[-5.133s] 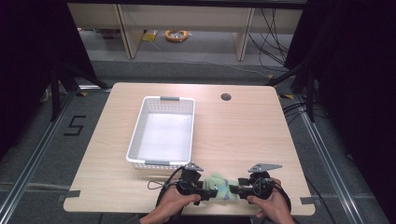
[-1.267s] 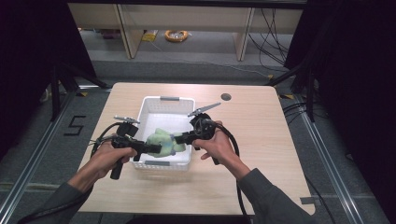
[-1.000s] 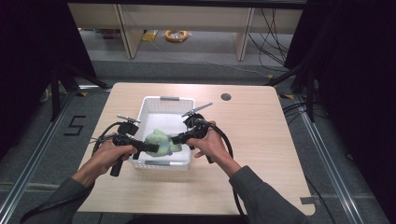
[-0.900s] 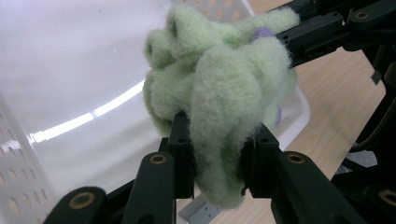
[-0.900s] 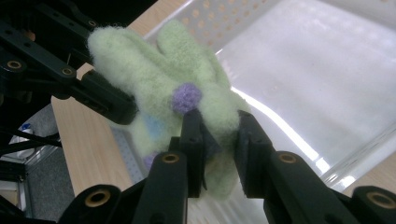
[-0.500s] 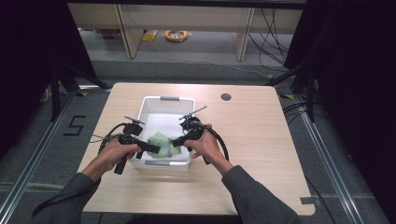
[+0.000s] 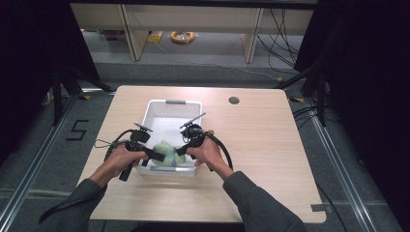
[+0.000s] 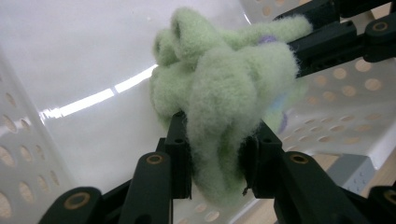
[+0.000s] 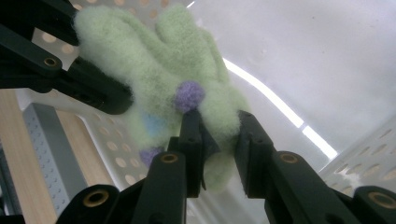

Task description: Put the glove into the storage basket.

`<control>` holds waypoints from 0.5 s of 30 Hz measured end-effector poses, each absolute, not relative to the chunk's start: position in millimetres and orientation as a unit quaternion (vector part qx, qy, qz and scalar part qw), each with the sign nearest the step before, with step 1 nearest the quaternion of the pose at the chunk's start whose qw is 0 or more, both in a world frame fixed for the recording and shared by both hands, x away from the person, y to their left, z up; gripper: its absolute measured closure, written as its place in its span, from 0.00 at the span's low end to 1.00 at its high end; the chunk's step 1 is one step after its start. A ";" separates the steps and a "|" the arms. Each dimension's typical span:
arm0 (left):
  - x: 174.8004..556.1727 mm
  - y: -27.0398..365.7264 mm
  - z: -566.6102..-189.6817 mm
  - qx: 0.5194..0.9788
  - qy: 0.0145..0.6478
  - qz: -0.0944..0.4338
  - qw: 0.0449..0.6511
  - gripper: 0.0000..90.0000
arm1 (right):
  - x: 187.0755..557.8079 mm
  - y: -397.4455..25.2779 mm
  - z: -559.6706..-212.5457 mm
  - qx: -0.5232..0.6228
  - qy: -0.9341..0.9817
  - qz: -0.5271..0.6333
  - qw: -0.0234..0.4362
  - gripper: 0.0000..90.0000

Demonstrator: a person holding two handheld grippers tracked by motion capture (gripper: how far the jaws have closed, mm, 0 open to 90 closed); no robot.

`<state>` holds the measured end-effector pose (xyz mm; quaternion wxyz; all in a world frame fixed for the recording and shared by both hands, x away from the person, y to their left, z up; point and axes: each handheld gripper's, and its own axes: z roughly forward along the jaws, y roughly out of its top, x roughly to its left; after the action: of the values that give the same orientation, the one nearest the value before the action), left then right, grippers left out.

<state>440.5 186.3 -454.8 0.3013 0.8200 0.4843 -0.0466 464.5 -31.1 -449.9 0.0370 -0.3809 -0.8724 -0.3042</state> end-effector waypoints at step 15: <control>441.4 182.5 -461.2 0.829 0.485 -0.037 0.274 0.62 | 461.6 -24.9 -452.6 -0.378 -0.885 -0.271 0.011 0.75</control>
<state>441.4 182.5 -461.2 0.2738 0.8295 0.4855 -0.0369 461.6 -24.9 -452.6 0.0108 -0.3780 -0.8851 -0.2712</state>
